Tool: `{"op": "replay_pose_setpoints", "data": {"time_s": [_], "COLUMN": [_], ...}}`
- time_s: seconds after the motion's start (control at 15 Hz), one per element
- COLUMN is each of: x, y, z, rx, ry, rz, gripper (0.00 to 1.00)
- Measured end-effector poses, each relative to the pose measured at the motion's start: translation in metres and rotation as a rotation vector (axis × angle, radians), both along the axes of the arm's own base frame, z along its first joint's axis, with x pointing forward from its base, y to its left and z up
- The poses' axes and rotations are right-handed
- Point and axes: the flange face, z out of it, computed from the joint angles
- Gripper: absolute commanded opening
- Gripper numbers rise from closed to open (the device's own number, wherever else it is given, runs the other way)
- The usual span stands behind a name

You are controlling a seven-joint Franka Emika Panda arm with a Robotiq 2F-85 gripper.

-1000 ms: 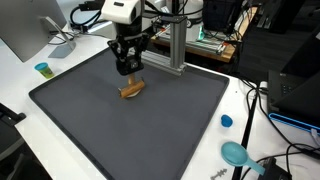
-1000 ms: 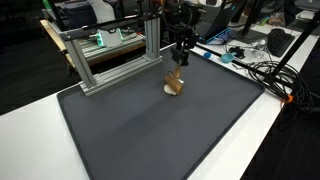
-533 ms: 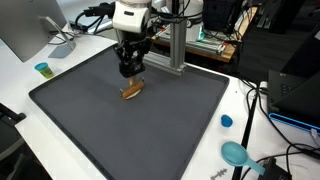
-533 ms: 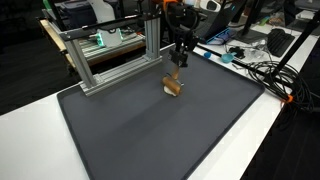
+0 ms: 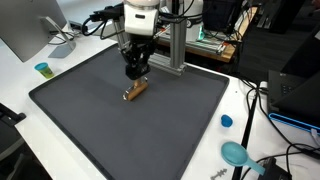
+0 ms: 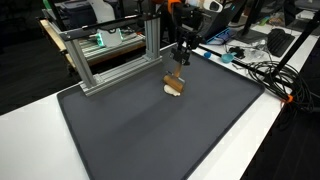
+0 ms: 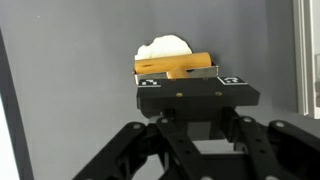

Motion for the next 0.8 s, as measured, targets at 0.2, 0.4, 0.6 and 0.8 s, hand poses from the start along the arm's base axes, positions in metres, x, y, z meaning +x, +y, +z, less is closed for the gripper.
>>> {"op": "replay_pose_setpoints", "data": {"time_s": [0.2, 0.4, 0.6, 0.8], "x": [0.000, 0.004, 0.008, 0.005], "y": [0.008, 0.005, 0.002, -0.004], "z": [-0.005, -0.005, -0.003, 0.013], "rx": [-0.009, -0.034, -0.036, 0.017], "ry": [0.005, 0.007, 0.023, 0.064], "rz": [0.021, 0.013, -0.006, 0.022], "gripper": [0.22, 0.22, 0.22, 0.22]}}
